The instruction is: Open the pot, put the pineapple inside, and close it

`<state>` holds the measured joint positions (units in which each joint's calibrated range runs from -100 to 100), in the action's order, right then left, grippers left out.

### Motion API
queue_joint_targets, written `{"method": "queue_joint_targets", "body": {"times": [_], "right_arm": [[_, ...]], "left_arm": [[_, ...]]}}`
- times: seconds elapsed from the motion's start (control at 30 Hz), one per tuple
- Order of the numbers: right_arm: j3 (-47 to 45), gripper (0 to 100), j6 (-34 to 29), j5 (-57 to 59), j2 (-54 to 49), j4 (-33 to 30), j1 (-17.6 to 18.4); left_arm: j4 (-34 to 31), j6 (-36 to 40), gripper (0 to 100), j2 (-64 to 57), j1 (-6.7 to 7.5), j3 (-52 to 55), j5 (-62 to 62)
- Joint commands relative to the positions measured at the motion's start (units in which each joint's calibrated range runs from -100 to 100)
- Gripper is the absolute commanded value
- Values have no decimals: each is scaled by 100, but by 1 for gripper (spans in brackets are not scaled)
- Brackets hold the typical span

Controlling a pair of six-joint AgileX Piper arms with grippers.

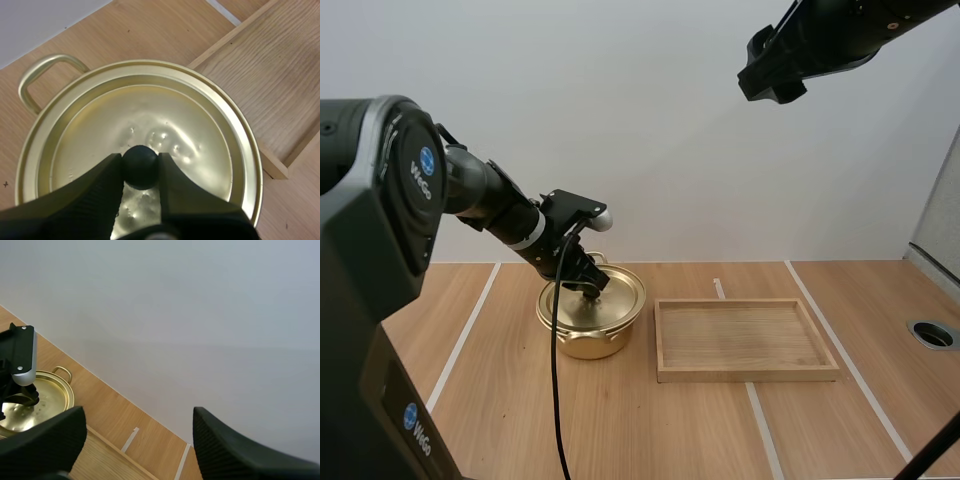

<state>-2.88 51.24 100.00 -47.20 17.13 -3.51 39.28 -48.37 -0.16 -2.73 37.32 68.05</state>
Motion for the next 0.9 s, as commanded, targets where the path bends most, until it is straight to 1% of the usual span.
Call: {"method": "queue_joint_targets", "body": {"times": [0.0, 0.07, 0.17, 0.2, 0.23, 0.27, 0.3, 0.33, 0.37, 0.43, 0.47, 0.57, 0.67, 0.77, 0.83, 0.87], "right_arm": [[-5, 100, -16, -114, -46, 0, -19], [-5, 100, -16, -166, -46, 0, -19], [-5, 100, -16, -166, -46, 0, -19], [-5, 100, -16, -166, -46, 0, -19], [-5, 100, -16, -166, -46, 0, -19], [-5, 100, -16, -166, -46, 0, -19], [-5, 100, -16, -166, -46, 0, -19], [-5, 100, -16, -166, -46, 0, -19], [-5, 100, -16, -166, -46, 0, -19], [-5, 100, -16, -154, -46, -12, -19], [-5, 100, -16, -154, -46, -18, -19], [-5, 100, -35, -247, -46, -22, -19], [-5, 100, -406, -857, -46, -22, -19], [-5, 100, -1070, -1825, -46, -22, -19], [-5, 100, -1796, -2021, -37, -22, -19], [-5, 100, -2016, -1957, -37, -25, -19]], "left_arm": [[30, -30, 0, 115, 7, -34, -92], [-92, -21, 0, 144, 7, -34, -77], [-81, 11, 0, 97, 7, -34, -77], [-81, 94, 2, 78, 7, -34, -94], [-57, 183, 6, 32, 7, -34, -94], [-57, 208, 13, -15, 7, -34, -94], [-57, 208, 22, -85, 7, -34, -75], [-57, 208, 34, -173, 7, -34, -55], [-57, 208, 48, -279, 7, -34, -55], [-44, 208, 80, -517, 7, -50, -55], [-44, 208, 99, -673, 7, -95, -116], [-30, 208, 100, -1160, 7, -300, -670], [-30, 479, 100, -1785, 7, -542, -1789], [-30, 1044, 100, -2465, 0, -714, -3408], [-15, 1334, 100, -2963, 0, -750, -4687], [-5, 1424, 100, -3155, 0, -750, -5225]]}}
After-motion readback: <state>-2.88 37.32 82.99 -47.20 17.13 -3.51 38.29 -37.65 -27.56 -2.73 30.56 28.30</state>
